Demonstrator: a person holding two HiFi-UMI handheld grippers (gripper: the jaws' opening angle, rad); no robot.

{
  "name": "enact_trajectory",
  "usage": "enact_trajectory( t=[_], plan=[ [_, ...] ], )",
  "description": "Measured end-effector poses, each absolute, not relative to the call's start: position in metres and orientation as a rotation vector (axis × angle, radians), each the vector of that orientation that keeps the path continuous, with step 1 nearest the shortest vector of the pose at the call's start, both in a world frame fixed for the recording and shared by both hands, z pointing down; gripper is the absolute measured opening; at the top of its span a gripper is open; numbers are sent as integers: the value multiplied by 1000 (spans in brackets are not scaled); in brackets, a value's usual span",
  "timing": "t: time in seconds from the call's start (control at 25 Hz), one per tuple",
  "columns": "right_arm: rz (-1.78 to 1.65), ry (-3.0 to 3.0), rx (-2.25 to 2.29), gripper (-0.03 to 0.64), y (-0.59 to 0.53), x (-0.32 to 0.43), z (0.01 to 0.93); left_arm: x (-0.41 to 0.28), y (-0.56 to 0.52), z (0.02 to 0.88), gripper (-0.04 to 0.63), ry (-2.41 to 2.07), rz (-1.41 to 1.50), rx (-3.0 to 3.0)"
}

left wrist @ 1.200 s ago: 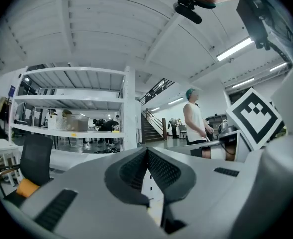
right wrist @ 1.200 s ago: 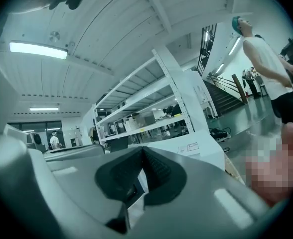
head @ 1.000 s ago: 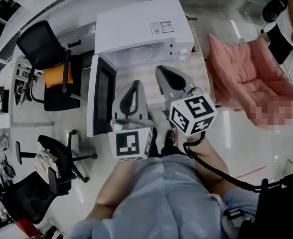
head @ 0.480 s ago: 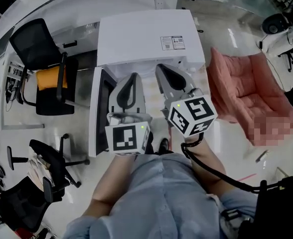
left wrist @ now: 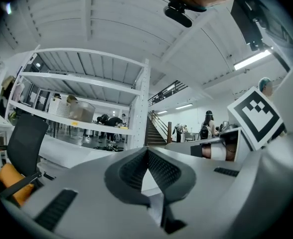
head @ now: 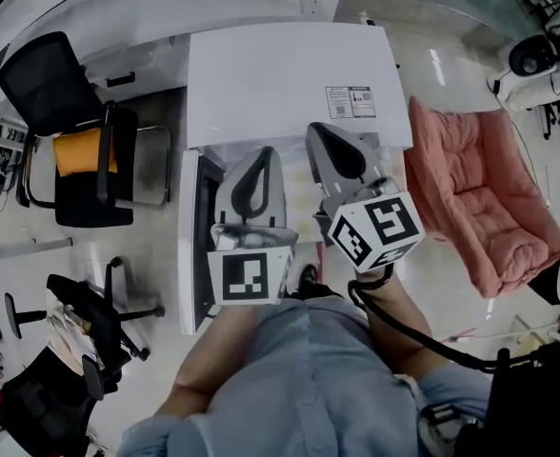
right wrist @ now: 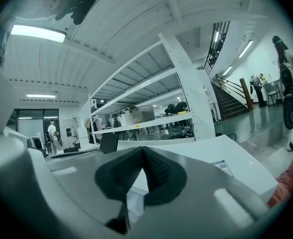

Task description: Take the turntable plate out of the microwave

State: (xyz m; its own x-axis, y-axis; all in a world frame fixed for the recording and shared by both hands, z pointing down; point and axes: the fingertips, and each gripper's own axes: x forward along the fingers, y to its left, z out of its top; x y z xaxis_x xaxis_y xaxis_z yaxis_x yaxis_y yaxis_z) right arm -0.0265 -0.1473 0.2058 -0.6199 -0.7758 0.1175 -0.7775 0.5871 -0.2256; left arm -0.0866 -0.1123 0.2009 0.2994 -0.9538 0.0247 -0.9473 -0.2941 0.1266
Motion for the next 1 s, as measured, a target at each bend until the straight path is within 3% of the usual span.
enact_trajectory(
  t=[1.0],
  plan=[
    [546,-2807,1265,2,-141,-22,256,-67,-120,236,7,-1822,20,2448]
  ],
)
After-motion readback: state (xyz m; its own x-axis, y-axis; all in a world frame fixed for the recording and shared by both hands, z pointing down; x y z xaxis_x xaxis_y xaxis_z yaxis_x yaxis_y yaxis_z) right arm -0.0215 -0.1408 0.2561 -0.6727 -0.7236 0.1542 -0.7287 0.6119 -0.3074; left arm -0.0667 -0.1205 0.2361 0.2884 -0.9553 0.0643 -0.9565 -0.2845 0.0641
